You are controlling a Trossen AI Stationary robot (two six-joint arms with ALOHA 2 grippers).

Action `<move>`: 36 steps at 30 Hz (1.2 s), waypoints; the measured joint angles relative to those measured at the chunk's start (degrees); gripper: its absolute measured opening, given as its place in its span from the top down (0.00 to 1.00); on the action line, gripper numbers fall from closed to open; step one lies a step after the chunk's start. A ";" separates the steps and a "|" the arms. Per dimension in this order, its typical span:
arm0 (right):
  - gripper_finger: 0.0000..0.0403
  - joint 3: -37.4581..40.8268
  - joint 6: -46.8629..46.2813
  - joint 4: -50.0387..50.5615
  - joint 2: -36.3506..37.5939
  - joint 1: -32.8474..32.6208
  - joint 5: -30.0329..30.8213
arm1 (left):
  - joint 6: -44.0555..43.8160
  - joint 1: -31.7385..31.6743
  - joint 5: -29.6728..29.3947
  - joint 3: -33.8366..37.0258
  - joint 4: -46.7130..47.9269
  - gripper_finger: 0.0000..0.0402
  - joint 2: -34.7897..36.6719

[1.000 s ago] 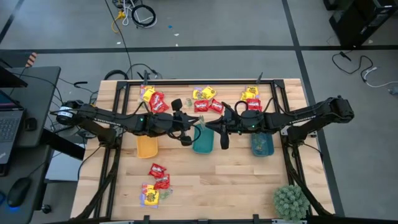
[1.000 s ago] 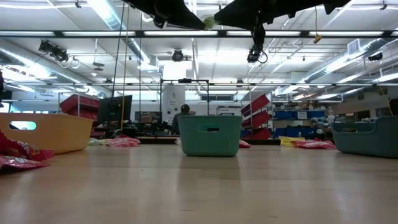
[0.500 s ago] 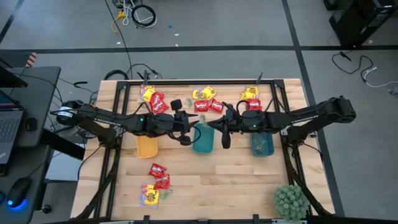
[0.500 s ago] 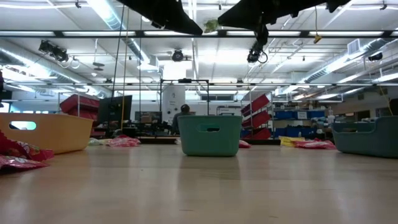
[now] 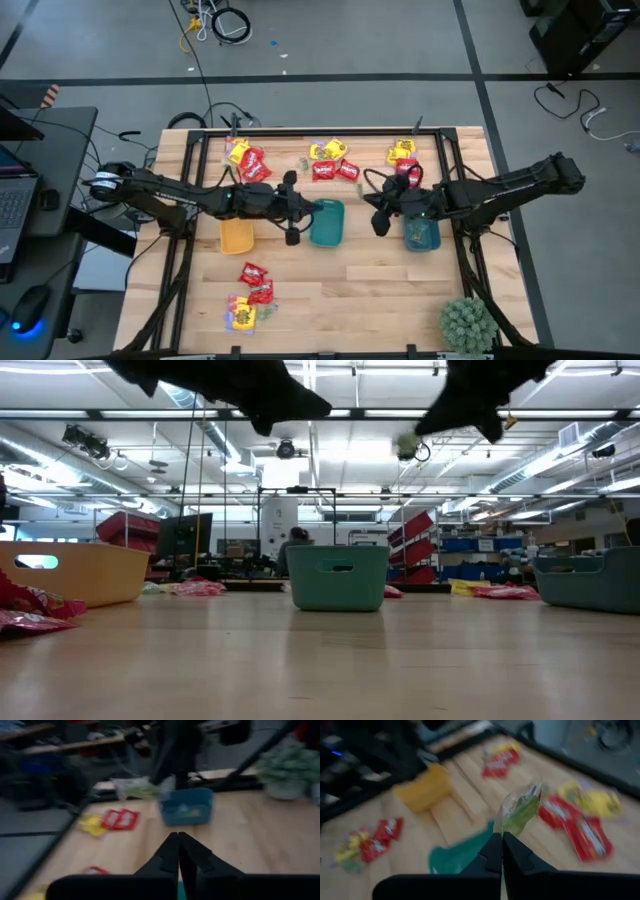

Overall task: Sort candy
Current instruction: Put the green transparent candy into the blue bin

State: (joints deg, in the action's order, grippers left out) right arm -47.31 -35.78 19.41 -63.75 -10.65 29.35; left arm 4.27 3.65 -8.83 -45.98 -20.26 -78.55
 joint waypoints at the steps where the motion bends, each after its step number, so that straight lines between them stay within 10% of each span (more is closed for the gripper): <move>1: 1.00 0.00 -2.28 2.63 0.09 -0.59 0.52 | -0.67 -0.49 2.63 0.53 -0.93 0.99 -0.02; 8: 1.00 0.00 -18.91 20.02 0.11 -5.00 1.26 | -5.20 -2.77 13.46 6.30 -10.82 1.00 0.02; 21: 1.00 0.02 -51.85 47.36 -0.38 -15.69 -6.84 | -7.60 -6.71 14.28 14.23 -17.68 1.00 3.45; 36: 1.00 0.02 -57.84 53.32 -9.54 -9.63 -13.53 | -7.55 -13.69 19.93 19.14 -17.54 1.00 7.50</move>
State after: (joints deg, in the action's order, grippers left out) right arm -47.29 -93.62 72.73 -73.28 -20.28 15.82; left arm -3.28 -10.04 11.09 -26.84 -37.79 -71.05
